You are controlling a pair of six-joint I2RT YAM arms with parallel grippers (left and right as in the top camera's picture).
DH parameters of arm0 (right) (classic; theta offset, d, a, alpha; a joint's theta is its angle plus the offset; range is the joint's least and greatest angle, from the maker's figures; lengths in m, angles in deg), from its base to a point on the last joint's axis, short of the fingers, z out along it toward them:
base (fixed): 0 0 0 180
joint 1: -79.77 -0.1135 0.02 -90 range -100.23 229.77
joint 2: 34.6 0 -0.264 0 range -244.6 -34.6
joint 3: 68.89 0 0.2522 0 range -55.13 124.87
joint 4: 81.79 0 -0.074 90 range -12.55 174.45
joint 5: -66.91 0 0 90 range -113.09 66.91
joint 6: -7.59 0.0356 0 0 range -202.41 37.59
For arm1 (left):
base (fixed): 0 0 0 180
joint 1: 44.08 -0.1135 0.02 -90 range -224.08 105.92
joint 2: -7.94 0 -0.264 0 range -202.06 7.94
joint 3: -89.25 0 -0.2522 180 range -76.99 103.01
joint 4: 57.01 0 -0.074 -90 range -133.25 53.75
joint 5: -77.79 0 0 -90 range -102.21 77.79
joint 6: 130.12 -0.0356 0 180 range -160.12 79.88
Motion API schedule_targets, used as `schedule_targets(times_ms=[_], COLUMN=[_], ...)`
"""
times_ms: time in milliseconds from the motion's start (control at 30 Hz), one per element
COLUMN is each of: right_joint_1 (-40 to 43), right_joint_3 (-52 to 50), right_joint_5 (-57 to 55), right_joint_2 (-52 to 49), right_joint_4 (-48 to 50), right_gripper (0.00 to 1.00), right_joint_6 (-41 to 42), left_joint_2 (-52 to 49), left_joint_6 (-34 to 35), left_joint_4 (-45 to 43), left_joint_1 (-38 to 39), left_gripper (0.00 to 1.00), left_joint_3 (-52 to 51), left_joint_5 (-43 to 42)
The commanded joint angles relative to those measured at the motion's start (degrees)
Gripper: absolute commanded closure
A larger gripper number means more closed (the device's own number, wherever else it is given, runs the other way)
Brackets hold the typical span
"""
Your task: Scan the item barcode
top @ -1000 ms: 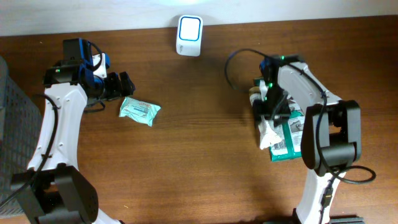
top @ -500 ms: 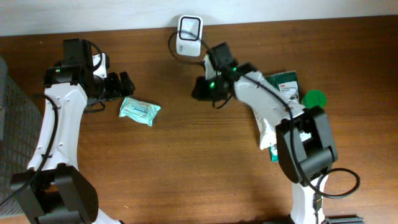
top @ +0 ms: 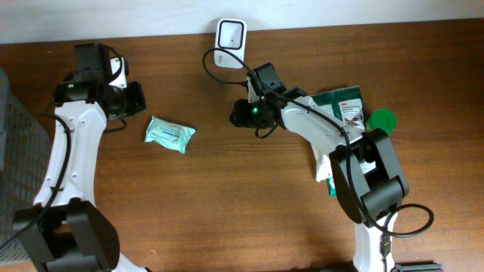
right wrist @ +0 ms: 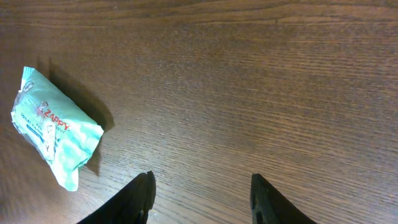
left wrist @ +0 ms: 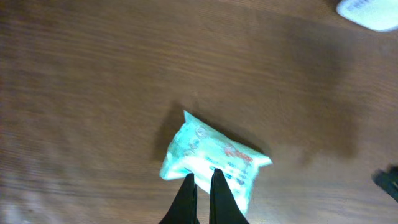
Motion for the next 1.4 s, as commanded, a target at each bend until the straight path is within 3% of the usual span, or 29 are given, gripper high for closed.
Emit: schedule_targets(times_ms=[0,300,467,633,700,767,933,1000,1100,1200,1367], right_joint_1=[0.2,0.1,0.1,0.1,0.1,0.1,1.3,1.7,1.9,2.8,1.9], right_joint_3=[-0.2,-0.2,-0.2,-0.2,-0.2,-0.2,-0.2,-0.2,-0.2,-0.3,-0.8], right_joint_5=[-0.7,-1.4,-1.7,-1.7,-1.7,-1.7,-1.7,-1.7,-6.4,-10.8,-8.6], right_joint_2=[0.5,0.5,0.5,0.5,0.5,0.5,0.5,0.5,0.5,0.5,-2.4], right_joint_4=[0.2,0.1,-0.1,0.0,-0.1,-0.1,-0.8,-1.7,-4.4,-6.8,-4.1], right_gripper=[0.54,0.54,0.54,0.54,0.54,0.54,0.54,0.55,0.55,0.62,0.61], right_joint_6=[-0.2,-0.2,-0.2,-0.2,-0.2,-0.2,-1.0,-1.0,3.1,6.6,8.5], left_joint_2=[-4.4,-20.1,-22.1,-22.1,-22.1,-22.1,-22.0,-22.0,-22.5,-24.3,-24.9], left_joint_6=[-0.1,-0.1,-0.1,-0.1,-0.1,-0.1,-0.1,-0.1,-2.0,-6.2,-8.3], left_joint_4=[-1.7,-5.2,1.7,10.6,10.9,10.5,15.8,15.5,9.0,8.0,8.3], left_joint_1=[0.3,3.1,7.9,13.3,17.4,20.0,16.8,14.5,12.9,12.8,10.3], left_gripper=[1.0,1.0,1.0,1.0,1.0,1.0,1.0,1.0,1.0,1.0,1.0], left_joint_3=[-1.0,-1.0,-1.2,-1.2,-1.2,-1.2,6.5,10.1,10.2,10.1,9.6], left_joint_5=[9.4,9.7,9.2,-13.9,-17.6,-16.0,-3.3,-2.0,-2.1,-2.1,-14.7])
